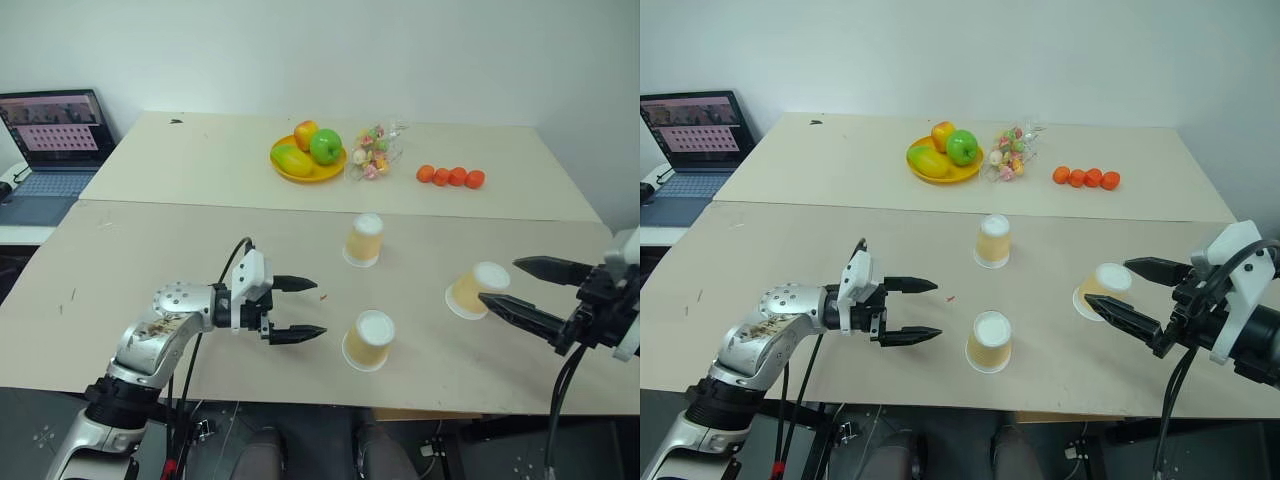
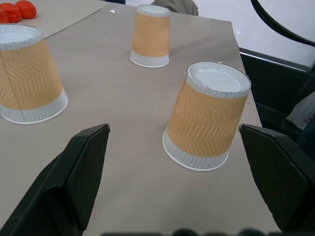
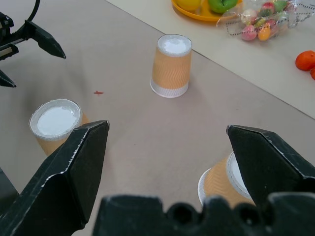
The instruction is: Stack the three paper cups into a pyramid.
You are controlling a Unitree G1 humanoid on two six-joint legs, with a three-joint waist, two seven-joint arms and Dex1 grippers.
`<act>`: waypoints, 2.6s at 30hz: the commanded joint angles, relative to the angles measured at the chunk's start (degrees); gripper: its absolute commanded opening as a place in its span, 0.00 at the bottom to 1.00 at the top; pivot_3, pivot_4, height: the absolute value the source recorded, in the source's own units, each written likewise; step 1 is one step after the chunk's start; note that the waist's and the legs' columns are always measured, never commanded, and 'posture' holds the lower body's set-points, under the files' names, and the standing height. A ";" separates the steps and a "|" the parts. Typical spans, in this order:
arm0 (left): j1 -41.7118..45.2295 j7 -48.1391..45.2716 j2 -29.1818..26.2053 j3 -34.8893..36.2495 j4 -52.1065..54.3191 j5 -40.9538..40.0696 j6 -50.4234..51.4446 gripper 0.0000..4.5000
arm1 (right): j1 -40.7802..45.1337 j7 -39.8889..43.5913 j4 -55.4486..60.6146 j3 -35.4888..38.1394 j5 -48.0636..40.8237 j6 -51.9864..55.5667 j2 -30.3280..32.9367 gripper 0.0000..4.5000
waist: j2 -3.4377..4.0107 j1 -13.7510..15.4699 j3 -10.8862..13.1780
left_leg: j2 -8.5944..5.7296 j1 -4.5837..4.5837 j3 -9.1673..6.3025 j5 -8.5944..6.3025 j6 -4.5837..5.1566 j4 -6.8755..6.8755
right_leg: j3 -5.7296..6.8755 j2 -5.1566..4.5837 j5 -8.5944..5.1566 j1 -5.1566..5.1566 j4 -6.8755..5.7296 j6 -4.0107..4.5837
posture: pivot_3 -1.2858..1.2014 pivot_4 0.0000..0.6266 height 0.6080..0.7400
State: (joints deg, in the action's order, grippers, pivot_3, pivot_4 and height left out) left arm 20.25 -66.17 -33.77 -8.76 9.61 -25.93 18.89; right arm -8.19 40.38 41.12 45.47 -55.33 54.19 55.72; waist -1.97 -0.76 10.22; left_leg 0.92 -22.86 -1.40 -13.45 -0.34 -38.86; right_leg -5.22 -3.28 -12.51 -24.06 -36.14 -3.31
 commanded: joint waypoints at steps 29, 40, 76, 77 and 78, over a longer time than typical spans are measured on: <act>10.44 -8.84 14.84 -8.64 -18.13 7.77 -17.59 1.00 | -1.48 -7.37 4.34 8.50 -6.82 2.77 2.37 0.99 | -0.01 -0.05 -0.02 | -0.02 -0.05 -0.02 0.00 0.00 0.00 | -0.02 0.00 0.01 0.00 0.01 -0.03 | 0.52 0.24 0.95; 13.01 -10.39 17.64 -9.90 -21.12 8.45 -18.46 1.00 | -4.02 -9.15 5.64 11.56 -8.54 3.26 2.33 0.99 | -0.01 -0.01 -0.02 | -0.04 -0.04 -0.02 0.00 0.01 0.00 | -0.03 0.00 0.00 0.02 0.01 -0.07 | 0.52 0.24 0.95; 15.41 -2.17 10.15 0.48 -23.12 11.25 -19.36 0.52 | 9.40 -5.89 -5.31 -8.66 -1.74 -4.58 6.82 1.00 | 0.00 -0.24 -0.03 | -0.02 -0.05 -0.02 0.00 0.01 0.01 | -0.03 0.00 0.00 -0.03 0.04 -0.08 | 0.52 0.24 0.95; 14.74 -1.30 9.67 0.87 -22.97 11.60 -19.56 0.52 | 11.28 -5.06 -6.57 -10.52 -0.99 -5.12 7.27 1.00 | 0.01 -0.23 -0.03 | -0.02 -0.04 -0.01 0.00 0.01 0.00 | -0.05 0.01 0.01 -0.04 0.03 -0.07 | 0.52 0.24 0.95; 14.05 -0.70 9.20 1.23 -22.67 11.72 -19.54 0.52 | 12.82 -4.31 -7.55 -12.08 -0.40 -5.50 7.58 1.00 | 0.00 -0.23 -0.03 | -0.02 -0.03 -0.01 0.00 0.01 0.01 | -0.04 0.01 0.00 -0.04 0.03 -0.08 | 0.52 0.24 0.95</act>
State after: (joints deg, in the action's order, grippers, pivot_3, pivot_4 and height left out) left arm 34.81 -68.37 -23.84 -9.12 -14.40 -14.73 0.91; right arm 2.59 34.76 34.78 34.46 -57.00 51.13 62.13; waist -1.97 -0.99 10.19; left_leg 0.91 -22.91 -1.42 -13.45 -0.34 -38.85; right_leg -5.25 -3.26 -12.50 -24.12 -36.10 -3.37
